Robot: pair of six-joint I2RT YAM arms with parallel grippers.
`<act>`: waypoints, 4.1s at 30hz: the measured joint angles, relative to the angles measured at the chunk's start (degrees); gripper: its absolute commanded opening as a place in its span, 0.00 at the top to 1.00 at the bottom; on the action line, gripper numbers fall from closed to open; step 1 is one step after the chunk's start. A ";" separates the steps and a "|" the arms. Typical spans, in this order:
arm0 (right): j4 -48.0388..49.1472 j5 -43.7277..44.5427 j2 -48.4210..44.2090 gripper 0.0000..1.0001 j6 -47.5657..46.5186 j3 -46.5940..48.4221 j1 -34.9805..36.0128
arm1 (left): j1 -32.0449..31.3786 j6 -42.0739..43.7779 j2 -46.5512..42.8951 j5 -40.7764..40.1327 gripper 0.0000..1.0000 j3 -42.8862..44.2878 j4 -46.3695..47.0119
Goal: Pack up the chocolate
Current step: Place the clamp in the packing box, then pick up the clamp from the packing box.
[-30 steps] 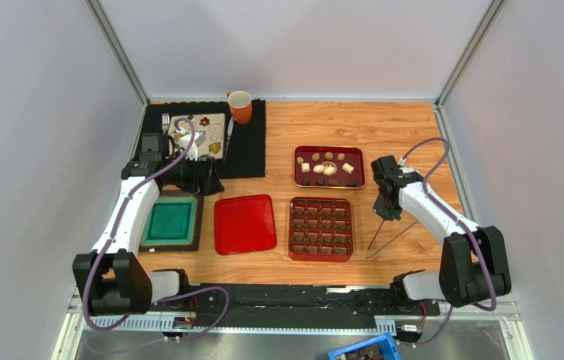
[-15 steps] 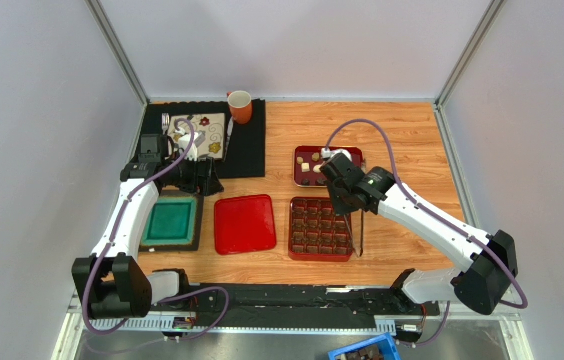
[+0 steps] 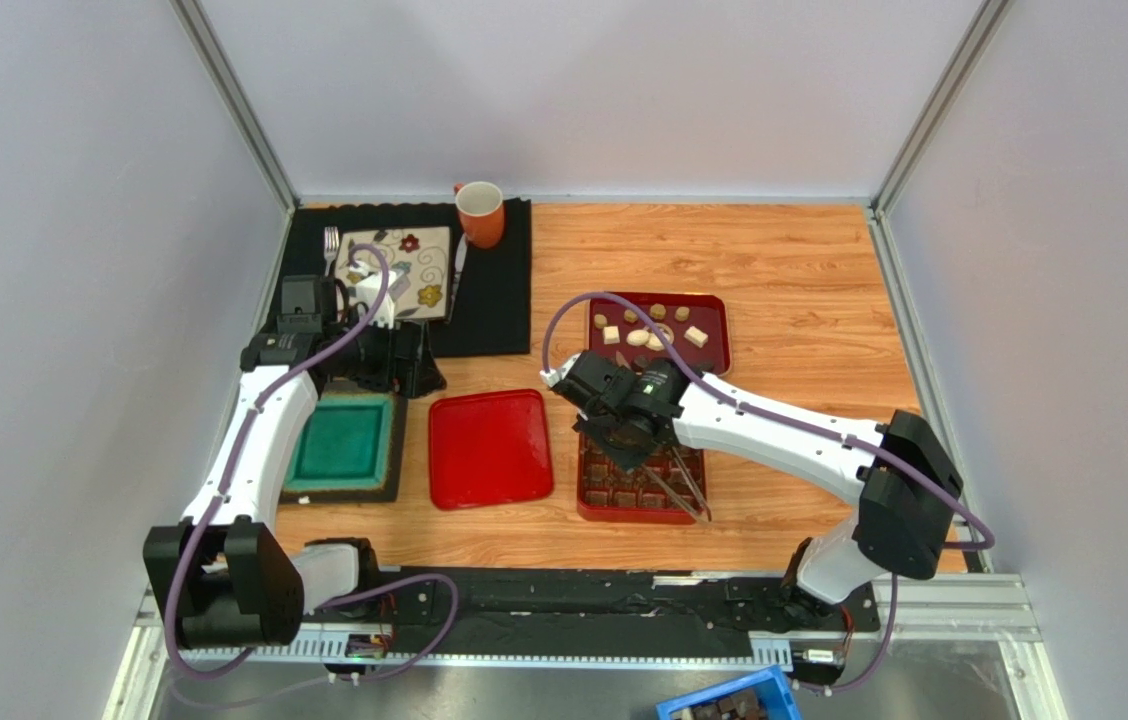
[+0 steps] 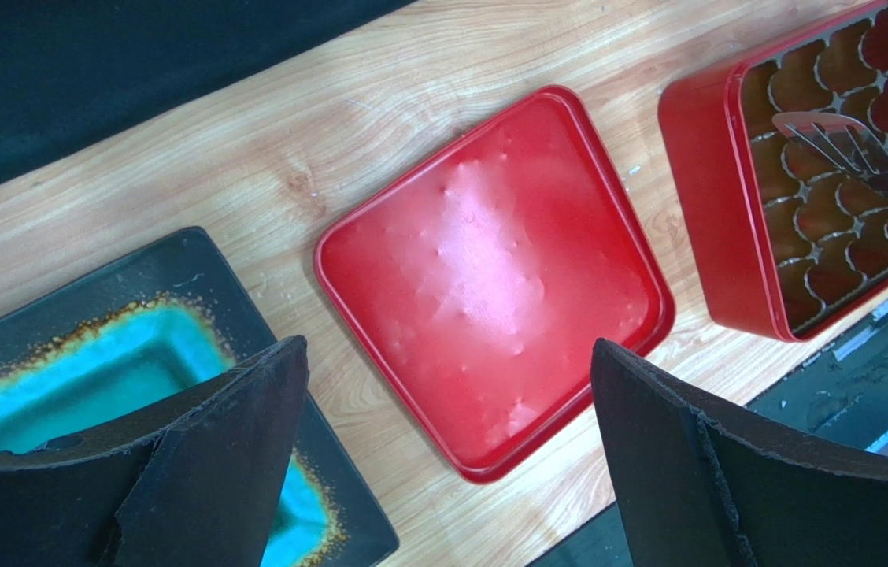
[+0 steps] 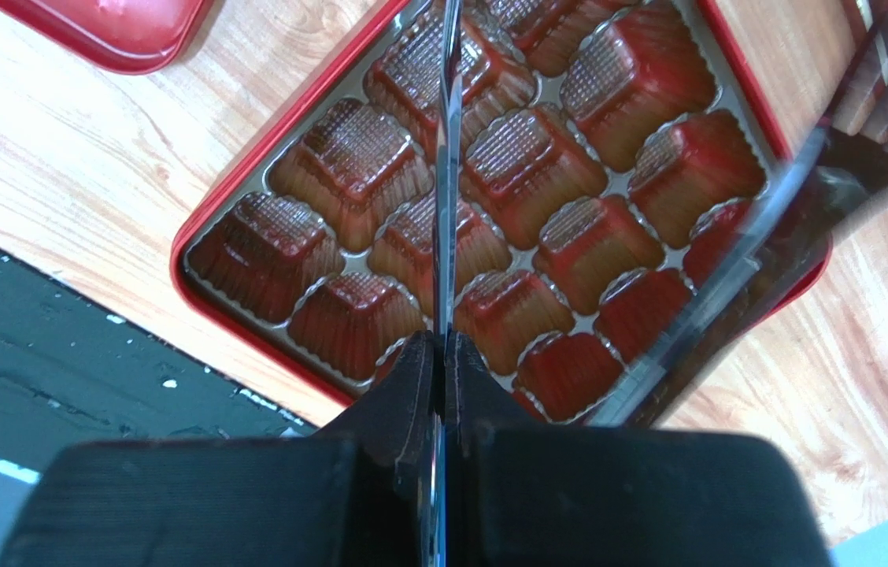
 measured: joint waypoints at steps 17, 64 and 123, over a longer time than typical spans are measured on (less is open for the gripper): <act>12.17 -0.04 2.19 0.91 -1.18 -5.84 -0.02 | 0.00 0.02 -0.37 -0.81 0.02 0.00 0.00; 40.19 6.54 -18.21 0.00 6.34 -27.96 -1.25 | 0.00 0.07 -0.85 -1.05 0.01 2.84 -2.67; 34.14 3.19 -26.93 0.73 11.10 -20.02 -17.84 | -13.03 -3.78 13.11 -5.46 0.01 6.62 9.40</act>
